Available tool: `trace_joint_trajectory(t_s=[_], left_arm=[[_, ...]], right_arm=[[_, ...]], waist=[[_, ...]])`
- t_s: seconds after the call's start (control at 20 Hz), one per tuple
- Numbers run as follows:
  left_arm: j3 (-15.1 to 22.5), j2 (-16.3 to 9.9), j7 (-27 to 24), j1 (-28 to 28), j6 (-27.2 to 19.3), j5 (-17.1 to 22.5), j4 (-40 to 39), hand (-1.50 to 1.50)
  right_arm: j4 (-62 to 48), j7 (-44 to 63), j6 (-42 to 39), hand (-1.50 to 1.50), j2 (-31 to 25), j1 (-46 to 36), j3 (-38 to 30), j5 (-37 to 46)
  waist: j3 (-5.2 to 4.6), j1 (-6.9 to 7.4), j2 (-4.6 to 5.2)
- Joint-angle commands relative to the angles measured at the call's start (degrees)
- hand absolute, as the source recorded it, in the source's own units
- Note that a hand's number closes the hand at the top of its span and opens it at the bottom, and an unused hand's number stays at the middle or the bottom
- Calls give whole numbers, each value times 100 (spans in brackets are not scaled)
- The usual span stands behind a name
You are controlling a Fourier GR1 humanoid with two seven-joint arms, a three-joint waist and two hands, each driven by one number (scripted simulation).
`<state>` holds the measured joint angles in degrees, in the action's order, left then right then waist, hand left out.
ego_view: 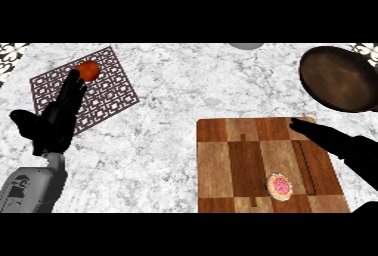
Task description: Pick the cupcake from the cutting board and place it in the pan
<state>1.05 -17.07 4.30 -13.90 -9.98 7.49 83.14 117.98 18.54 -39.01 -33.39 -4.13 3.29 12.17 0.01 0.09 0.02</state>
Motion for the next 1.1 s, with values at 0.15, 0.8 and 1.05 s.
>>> trace_joint_trajectory(t_s=[0.15, 0.8, 1.05], left_arm=[[22, 221, 95, 154, -22, -269, 211, 0], [-200, 378, 81, 280, 195, -337, 297, 0], [-440, 185, -111, 507, 573, -283, 320, 0]], right_arm=[[-264, -790, -325, -150, 159, 285, 269, 822], [-434, 20, -519, -150, 695, -230, 1185, 2367], [-617, -480, -220, -150, 669, 256, 1334, 2947]], waist=[[2, -8, -5], [-1, 16, -6], [0, -7, -5]])
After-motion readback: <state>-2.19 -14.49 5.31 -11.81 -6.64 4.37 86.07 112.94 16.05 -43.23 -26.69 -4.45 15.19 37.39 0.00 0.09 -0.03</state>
